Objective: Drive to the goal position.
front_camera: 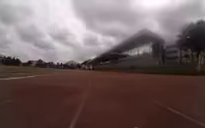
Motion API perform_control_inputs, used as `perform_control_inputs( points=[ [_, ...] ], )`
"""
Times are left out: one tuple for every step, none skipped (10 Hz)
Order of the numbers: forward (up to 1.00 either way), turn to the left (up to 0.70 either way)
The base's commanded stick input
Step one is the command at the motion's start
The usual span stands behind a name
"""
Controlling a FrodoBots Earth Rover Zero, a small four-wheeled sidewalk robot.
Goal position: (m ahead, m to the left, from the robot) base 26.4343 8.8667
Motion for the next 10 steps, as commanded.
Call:
perform_control_inputs(
  points=[
    [0.70,0.00],
    [0.70,0.00],
    [0.70,0.00],
    [0.70,0.00],
    [0.70,0.00],
    [0.70,0.00],
    [0.70,0.00],
    [0.70,0.00],
    [0.70,0.00],
    [0.70,0.00]
  ],
)
